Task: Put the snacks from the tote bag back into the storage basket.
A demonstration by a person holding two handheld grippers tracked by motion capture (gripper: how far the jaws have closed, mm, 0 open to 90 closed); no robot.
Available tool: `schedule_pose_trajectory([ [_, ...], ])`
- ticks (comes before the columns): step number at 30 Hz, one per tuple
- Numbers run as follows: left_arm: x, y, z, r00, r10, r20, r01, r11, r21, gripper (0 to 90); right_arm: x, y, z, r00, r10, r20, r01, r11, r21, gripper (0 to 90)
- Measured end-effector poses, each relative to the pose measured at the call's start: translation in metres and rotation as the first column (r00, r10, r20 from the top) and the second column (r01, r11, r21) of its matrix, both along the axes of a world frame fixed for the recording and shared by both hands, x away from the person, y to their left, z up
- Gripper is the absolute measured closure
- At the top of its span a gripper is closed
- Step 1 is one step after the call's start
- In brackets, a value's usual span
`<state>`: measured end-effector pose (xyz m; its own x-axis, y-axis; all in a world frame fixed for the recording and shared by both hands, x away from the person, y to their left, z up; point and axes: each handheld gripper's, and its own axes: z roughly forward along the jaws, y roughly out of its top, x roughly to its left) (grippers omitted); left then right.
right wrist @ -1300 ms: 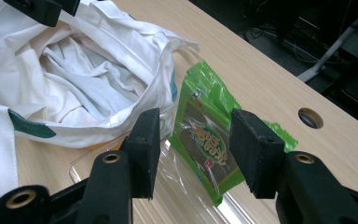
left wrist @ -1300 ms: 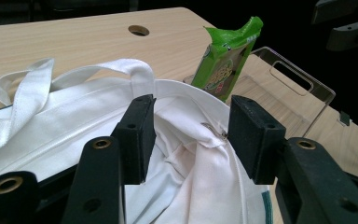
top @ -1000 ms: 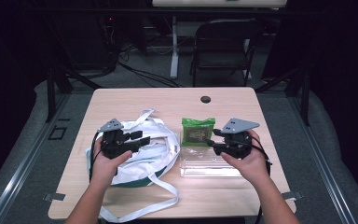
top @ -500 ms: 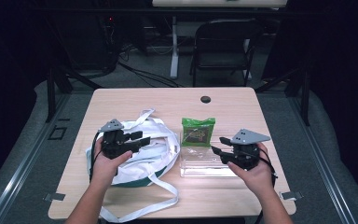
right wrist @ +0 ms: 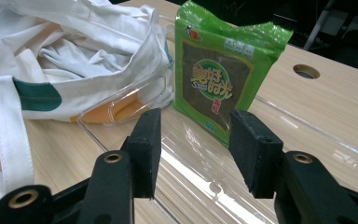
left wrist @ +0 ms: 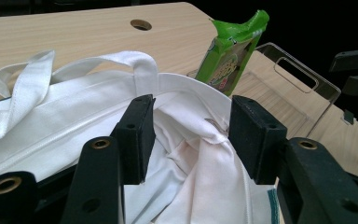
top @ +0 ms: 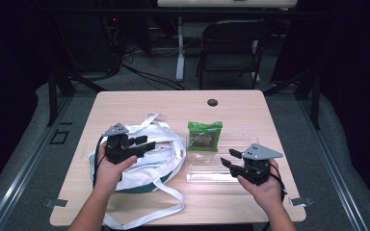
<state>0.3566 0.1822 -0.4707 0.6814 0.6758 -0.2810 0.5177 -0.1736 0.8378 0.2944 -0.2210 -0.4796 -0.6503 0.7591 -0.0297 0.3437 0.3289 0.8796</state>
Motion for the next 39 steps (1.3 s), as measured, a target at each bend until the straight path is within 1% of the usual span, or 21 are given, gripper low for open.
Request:
schedule_pose_trajectory([
  [3, 0.000, 0.000, -0.001, 1.0000, -0.001, -0.001, 0.001, 1.0000, -0.001, 50.7, -0.001, -0.001, -0.006, 1.0000, -0.008, 0.002, 0.008, 1.000, -0.004, 54.2],
  [4, 0.001, 0.000, -0.001, 1.0000, -0.002, -0.001, 0.002, 1.0000, 0.000, 50.8, -0.002, -0.001, -0.008, 0.9999, -0.010, 0.006, 0.010, 1.000, 0.003, 54.1],
  [9, 0.001, 0.000, -0.002, 1.0000, -0.002, -0.005, 0.002, 1.0000, 0.003, 50.6, -0.005, -0.002, -0.012, 0.9998, -0.001, 0.019, 0.001, 1.000, 0.011, 54.1],
  [11, 0.002, 0.000, -0.002, 1.0000, -0.004, -0.005, 0.004, 1.0000, 0.005, 50.7, -0.007, -0.001, -0.014, 0.9997, -0.003, 0.025, 0.003, 1.000, 0.005, 53.9],
  [12, 0.001, 0.000, -0.003, 1.0000, -0.002, -0.007, 0.002, 1.0000, 0.004, 50.6, -0.007, -0.001, -0.015, 0.9996, -0.006, 0.027, 0.006, 1.000, 0.015, 53.5],
  [13, 0.002, 0.000, -0.003, 1.0000, -0.003, -0.009, 0.003, 1.0000, 0.006, 50.6, -0.008, -0.002, -0.016, 0.9997, -0.005, 0.026, 0.005, 1.000, 0.013, 53.0],
  [14, 0.002, 0.000, -0.003, 1.0000, -0.001, -0.008, 0.001, 1.0000, 0.005, 50.6, -0.008, -0.002, -0.017, 0.9996, -0.012, 0.027, 0.011, 1.000, 0.024, 52.4],
  [16, 0.002, 0.000, -0.003, 0.9999, -0.001, -0.010, 0.002, 1.0000, 0.009, 50.6, -0.008, -0.003, -0.019, 0.9995, -0.015, 0.029, 0.014, 1.000, 0.028, 51.5],
  [18, 0.002, 0.001, -0.003, 0.9999, -0.002, -0.011, 0.002, 0.9999, 0.010, 50.6, -0.009, -0.004, -0.021, 0.9993, -0.021, 0.030, 0.020, 0.999, 0.040, 51.5],
  [21, 0.002, 0.001, -0.003, 0.9999, 0.001, -0.012, -0.001, 1.0000, 0.009, 50.6, -0.010, -0.005, -0.023, 0.9993, -0.023, 0.031, 0.021, 0.999, 0.042, 51.5],
  [24, 0.002, 0.001, -0.004, 0.9999, 0.001, -0.014, -0.001, 0.9999, 0.010, 50.5, -0.010, -0.005, -0.026, 0.9993, -0.025, 0.028, 0.023, 0.998, 0.060, 51.4],
  [28, 0.003, 0.000, -0.005, 0.9999, -0.002, -0.017, 0.002, 0.9999, 0.012, 50.4, -0.011, -0.004, -0.028, 0.9989, -0.031, 0.036, 0.029, 0.998, 0.052, 50.3],
  [31, 0.003, 0.000, -0.006, 0.9999, -0.004, -0.017, 0.004, 0.9998, 0.017, 50.3, -0.011, -0.005, -0.029, 0.9985, -0.035, 0.041, 0.033, 0.998, 0.059, 50.3],
  [33, 0.003, 0.000, -0.006, 0.9997, -0.003, -0.023, 0.003, 0.9998, 0.018, 50.3, -0.011, -0.004, -0.030, 0.9987, -0.034, 0.037, 0.032, 0.997, 0.065, 50.3],
  [34, 0.004, 0.000, -0.007, 0.9997, -0.003, -0.022, 0.004, 0.9998, 0.017, 50.3, -0.011, -0.004, -0.031, 0.9989, -0.031, 0.035, 0.029, 0.998, 0.058, 50.3],
  [38, 0.004, -0.001, -0.008, 0.9996, 0.003, -0.028, -0.003, 0.9998, 0.019, 50.1, -0.011, -0.002, -0.033, 0.9993, -0.020, 0.030, 0.019, 0.998, 0.060, 50.3],
  [39, 0.004, -0.001, -0.009, 0.9997, -0.001, -0.026, 0.001, 0.9997, 0.026, 50.1, -0.011, -0.001, -0.034, 0.9994, -0.019, 0.029, 0.017, 0.998, 0.064, 50.3],
])
